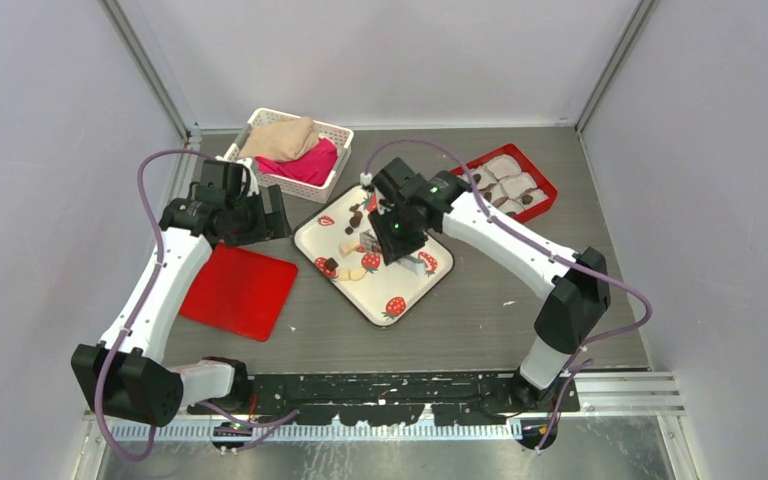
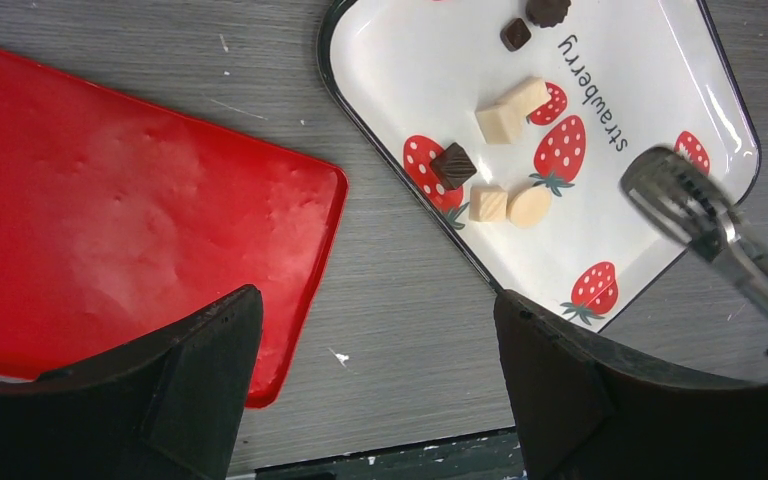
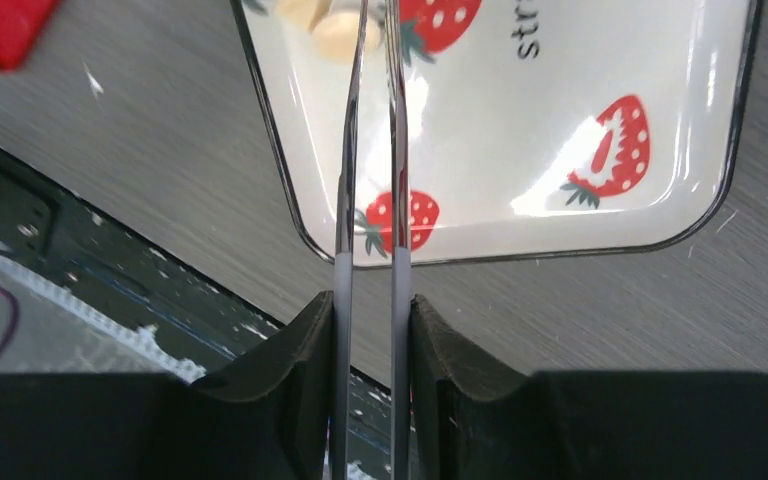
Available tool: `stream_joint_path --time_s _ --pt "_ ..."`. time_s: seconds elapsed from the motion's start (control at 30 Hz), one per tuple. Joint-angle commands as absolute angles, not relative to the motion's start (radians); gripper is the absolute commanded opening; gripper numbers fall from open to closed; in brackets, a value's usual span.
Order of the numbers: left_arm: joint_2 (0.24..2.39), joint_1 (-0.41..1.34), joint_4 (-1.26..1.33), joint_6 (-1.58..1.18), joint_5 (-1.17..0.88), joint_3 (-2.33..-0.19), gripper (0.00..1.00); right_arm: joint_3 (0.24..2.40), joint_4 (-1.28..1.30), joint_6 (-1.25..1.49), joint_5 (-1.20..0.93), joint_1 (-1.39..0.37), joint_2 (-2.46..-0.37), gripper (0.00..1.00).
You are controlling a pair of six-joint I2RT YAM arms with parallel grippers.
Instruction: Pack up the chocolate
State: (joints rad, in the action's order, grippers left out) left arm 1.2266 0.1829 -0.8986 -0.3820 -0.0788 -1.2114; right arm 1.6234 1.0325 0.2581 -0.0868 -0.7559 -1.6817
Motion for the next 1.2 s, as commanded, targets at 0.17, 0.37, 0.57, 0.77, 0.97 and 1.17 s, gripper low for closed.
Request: stream_joint_path --time_s 0.17,0.37,0.57,0.77,0.97,1.17 --pt "1.2 0.179 -0.893 -0.367 -0.067 -1.232 0.87 1.541 1.086 0.143 0.05 -0.911 -1.724 0.41" --pt "1.197 0.179 -0.891 -0.371 -0.064 -1.226 0.86 1.519 1.058 0.139 0.065 -0.935 -1.768 0.48" --pt "1.195 0.179 -0.89 -0.371 -0.057 -1.227 0.86 1.54 1.022 0.136 0.099 -0.937 -1.815 0.53" --pt "1.189 0.179 -0.896 -0.371 -0.045 -1.227 0.87 1.577 1.011 0.13 0.085 -0.936 -1.852 0.53" --pt "1.184 0.179 -0.896 -0.374 -0.041 -1.223 0.87 1.6 1.006 0.105 0.087 -0.936 -1.882 0.55" --pt "1.175 0.179 -0.897 -0.378 -0.038 -1.22 0.87 1.618 1.004 0.103 0.087 -0.936 -1.891 0.49"
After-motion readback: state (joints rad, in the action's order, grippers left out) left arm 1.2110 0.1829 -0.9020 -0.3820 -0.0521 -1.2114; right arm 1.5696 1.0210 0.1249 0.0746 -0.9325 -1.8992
